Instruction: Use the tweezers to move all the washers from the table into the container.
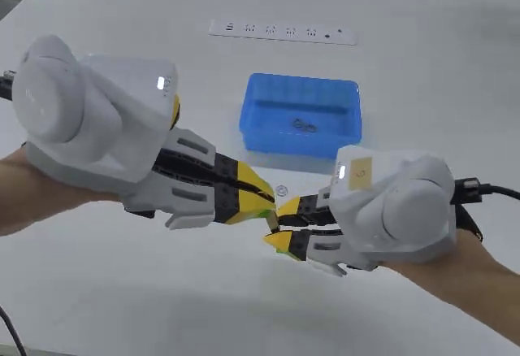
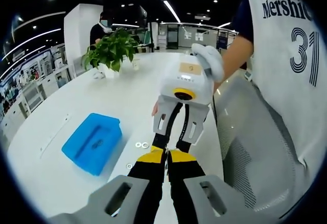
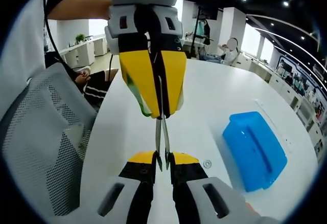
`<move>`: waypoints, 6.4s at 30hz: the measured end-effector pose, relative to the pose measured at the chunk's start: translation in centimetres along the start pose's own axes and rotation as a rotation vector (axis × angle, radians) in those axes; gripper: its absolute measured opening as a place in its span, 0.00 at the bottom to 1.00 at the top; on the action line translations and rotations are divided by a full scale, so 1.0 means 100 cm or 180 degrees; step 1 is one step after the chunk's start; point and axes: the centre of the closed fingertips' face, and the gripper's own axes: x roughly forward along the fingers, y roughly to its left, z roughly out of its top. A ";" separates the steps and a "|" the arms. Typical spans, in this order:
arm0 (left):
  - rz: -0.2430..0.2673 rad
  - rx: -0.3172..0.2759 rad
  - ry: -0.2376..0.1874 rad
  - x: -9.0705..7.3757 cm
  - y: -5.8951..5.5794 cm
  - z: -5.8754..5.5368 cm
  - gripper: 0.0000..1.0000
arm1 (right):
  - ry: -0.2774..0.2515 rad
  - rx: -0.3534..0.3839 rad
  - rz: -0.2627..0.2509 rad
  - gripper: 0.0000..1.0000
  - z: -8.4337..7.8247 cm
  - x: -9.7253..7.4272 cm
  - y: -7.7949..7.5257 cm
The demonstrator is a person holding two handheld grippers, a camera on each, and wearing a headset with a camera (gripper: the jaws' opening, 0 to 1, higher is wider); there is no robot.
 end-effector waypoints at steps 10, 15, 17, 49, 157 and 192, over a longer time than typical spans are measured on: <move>0.0117 0.0025 0.0058 -0.004 0.021 -0.008 0.06 | -0.0012 -0.0037 -0.0117 0.12 0.005 0.016 -0.019; 0.0128 0.0039 0.0083 -0.003 0.029 -0.010 0.06 | -0.0002 -0.0036 -0.0145 0.12 0.003 0.020 -0.027; 0.0127 0.0050 0.0093 -0.002 0.032 -0.011 0.06 | 0.0005 -0.0034 -0.0148 0.12 0.003 0.022 -0.031; 0.0059 0.0016 0.0154 0.010 0.038 -0.016 0.06 | -0.0010 0.0183 -0.0133 0.12 -0.008 0.029 -0.036; -0.0027 0.0334 0.0206 0.033 0.175 0.017 0.06 | -0.0163 0.0036 -0.0401 0.11 0.008 0.016 -0.177; -0.0004 0.0366 0.0227 0.037 0.177 0.024 0.06 | -0.0086 0.0120 -0.0487 0.12 0.004 0.013 -0.185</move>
